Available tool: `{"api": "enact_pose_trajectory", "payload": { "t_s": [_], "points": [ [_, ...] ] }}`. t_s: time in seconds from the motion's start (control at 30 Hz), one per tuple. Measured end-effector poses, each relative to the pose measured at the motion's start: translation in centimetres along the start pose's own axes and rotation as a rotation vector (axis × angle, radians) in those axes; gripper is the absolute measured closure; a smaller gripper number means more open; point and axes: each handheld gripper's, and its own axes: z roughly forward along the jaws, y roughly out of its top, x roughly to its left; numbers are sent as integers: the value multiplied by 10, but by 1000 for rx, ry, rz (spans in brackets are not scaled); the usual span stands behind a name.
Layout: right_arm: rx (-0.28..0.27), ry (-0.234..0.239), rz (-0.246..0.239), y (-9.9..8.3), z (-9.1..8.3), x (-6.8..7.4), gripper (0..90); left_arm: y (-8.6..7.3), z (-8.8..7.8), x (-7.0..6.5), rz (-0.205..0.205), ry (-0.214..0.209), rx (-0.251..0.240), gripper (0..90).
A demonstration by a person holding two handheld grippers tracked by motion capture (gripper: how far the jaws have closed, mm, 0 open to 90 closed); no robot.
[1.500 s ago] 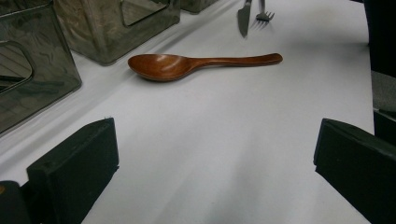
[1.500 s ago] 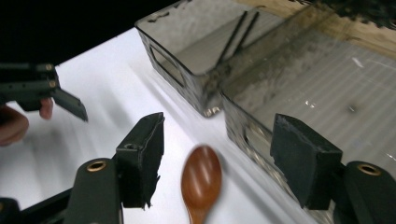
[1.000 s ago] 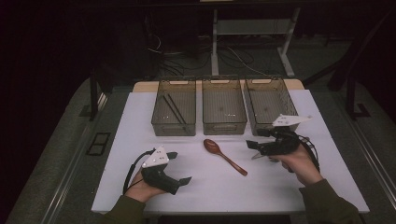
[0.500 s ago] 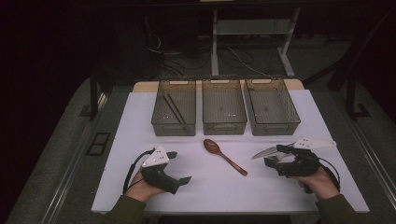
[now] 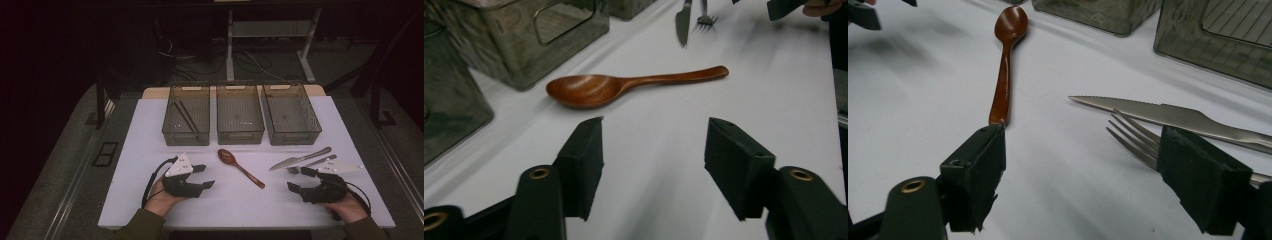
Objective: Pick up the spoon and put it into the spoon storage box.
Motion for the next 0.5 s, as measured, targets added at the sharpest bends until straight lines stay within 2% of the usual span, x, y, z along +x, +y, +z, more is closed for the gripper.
{"api": "enact_pose_trajectory", "payload": {
  "t_s": [0.2, 0.33, 0.5],
  "points": [
    [6, 1, -4, -1, 1, 1, 201, 8, 21, -4, 26, -28, 39, 597],
    [3, 0, -2, 0, 0, 1, 201, 14, 38, -7, 44, -75, 75, 725],
    [2, 1, -3, 0, 0, 2, 201, 23, 58, -12, 69, -117, 86, 855]
  ]
}}
